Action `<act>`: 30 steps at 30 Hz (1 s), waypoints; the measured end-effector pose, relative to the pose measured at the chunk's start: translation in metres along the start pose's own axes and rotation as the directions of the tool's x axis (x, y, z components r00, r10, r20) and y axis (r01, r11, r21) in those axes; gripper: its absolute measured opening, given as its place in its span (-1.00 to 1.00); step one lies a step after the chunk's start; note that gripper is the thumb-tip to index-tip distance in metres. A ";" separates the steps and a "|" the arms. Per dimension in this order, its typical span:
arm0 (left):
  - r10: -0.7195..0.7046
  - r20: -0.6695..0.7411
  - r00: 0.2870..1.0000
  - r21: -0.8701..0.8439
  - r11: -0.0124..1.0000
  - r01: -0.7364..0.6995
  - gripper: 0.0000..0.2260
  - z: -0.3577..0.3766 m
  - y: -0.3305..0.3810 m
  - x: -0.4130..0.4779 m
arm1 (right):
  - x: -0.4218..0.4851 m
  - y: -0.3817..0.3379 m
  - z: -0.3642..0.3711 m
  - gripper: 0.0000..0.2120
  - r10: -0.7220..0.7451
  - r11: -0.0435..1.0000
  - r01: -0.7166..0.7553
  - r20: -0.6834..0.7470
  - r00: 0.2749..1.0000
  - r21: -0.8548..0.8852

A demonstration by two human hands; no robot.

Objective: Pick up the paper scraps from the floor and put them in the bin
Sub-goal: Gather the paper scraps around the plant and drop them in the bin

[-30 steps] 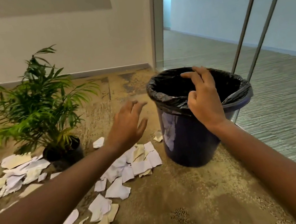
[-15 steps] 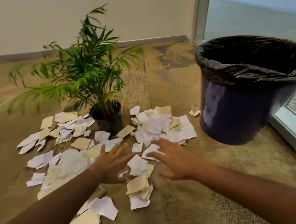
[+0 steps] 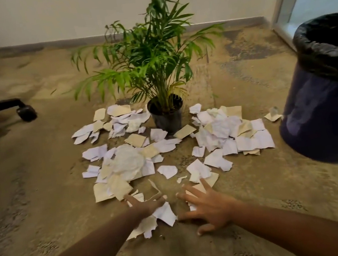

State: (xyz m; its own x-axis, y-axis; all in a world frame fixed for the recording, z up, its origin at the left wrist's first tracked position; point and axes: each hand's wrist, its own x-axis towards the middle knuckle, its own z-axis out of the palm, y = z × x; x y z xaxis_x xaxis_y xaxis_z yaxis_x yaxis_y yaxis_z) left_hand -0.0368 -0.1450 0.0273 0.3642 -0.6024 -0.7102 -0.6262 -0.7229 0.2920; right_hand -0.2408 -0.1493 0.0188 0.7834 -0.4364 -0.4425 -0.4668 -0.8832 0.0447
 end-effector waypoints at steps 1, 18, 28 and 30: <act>-0.022 0.036 0.999 -0.065 0.998 0.024 0.07 0.005 0.001 -0.003 | 0.001 0.003 0.002 -0.43 -0.012 1.000 0.012 -0.001 1.000 -0.004; 0.344 -0.084 0.935 0.233 0.919 -0.317 -0.38 0.035 0.052 -0.036 | -0.029 0.073 0.024 -0.56 0.301 0.944 -0.289 -0.057 0.952 0.161; 0.607 -0.001 0.795 0.335 0.749 -0.572 -0.20 0.034 0.094 0.005 | -0.010 0.096 -0.003 0.18 0.513 0.730 -0.497 0.104 0.852 0.470; 0.575 0.083 0.814 0.460 0.702 -0.544 -0.07 0.029 0.099 0.014 | 0.003 0.099 -0.011 0.24 0.508 0.702 -0.527 0.181 0.842 0.479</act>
State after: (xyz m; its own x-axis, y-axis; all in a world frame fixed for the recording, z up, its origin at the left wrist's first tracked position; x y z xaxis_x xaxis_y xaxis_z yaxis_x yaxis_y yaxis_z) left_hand -0.1130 -0.2154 0.0275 -0.1215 -0.8778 -0.4634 -0.9549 -0.0242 0.2961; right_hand -0.2804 -0.2401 0.0323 0.3483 -0.7849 -0.5125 -0.9370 -0.3081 -0.1650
